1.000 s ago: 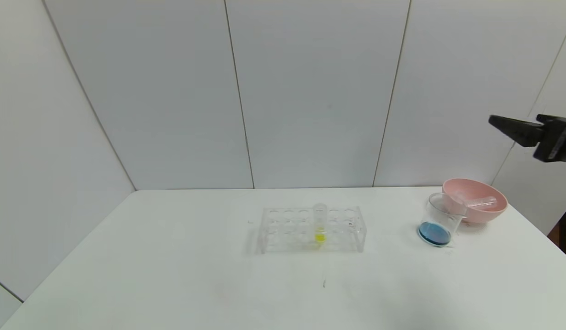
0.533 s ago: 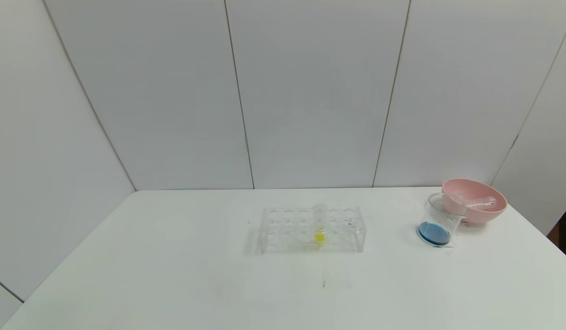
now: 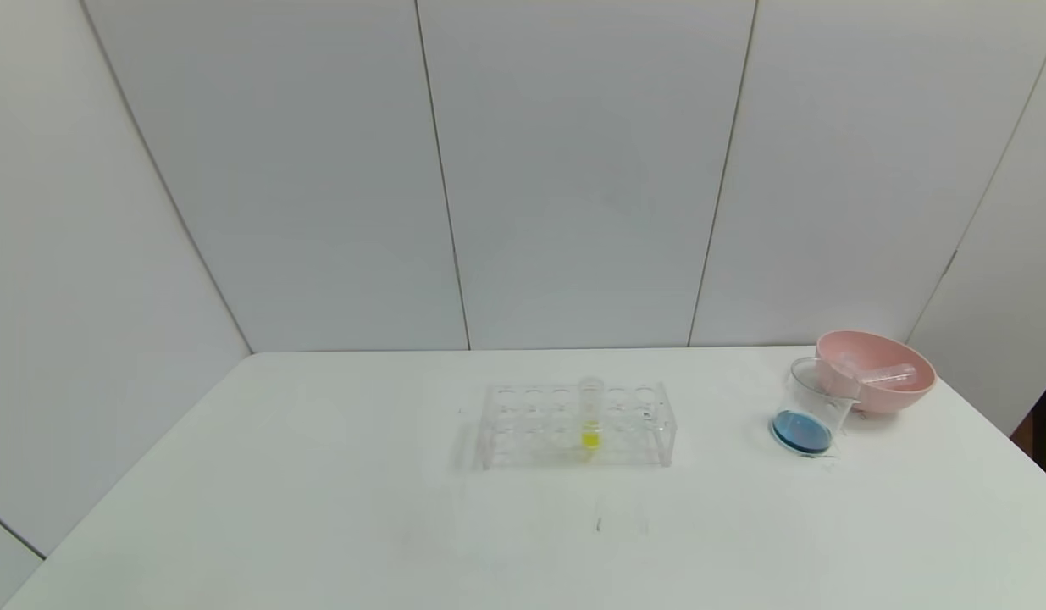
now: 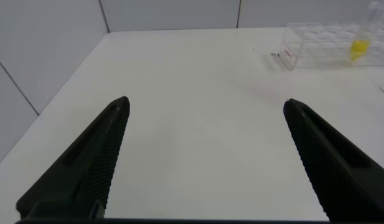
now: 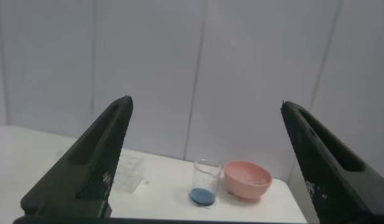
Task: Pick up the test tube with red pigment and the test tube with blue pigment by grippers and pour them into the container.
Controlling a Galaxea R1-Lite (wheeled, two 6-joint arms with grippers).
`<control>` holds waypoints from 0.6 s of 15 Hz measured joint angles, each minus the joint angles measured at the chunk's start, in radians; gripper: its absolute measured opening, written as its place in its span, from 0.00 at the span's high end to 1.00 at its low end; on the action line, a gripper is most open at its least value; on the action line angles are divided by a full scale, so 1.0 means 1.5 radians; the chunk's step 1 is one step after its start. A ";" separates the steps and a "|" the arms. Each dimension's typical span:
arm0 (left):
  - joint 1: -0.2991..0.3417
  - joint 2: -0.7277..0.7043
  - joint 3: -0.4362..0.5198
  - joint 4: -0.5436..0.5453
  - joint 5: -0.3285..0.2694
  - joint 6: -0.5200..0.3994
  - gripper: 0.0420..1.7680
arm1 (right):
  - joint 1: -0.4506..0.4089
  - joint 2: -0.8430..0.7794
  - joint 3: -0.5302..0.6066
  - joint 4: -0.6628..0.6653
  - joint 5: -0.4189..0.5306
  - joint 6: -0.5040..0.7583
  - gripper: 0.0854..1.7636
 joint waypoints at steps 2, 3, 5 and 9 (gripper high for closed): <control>0.000 0.000 0.000 0.000 0.000 0.000 0.00 | 0.002 -0.037 0.042 -0.042 -0.057 -0.006 0.04; 0.000 0.000 0.000 0.000 0.000 0.000 0.00 | 0.003 -0.047 0.081 -0.077 -0.062 -0.007 0.04; 0.000 0.000 0.000 -0.001 0.000 0.001 0.00 | 0.003 -0.058 0.173 -0.147 -0.067 -0.008 0.04; 0.000 0.000 0.000 0.000 0.000 0.000 0.00 | 0.003 -0.063 0.278 -0.011 -0.088 -0.007 0.04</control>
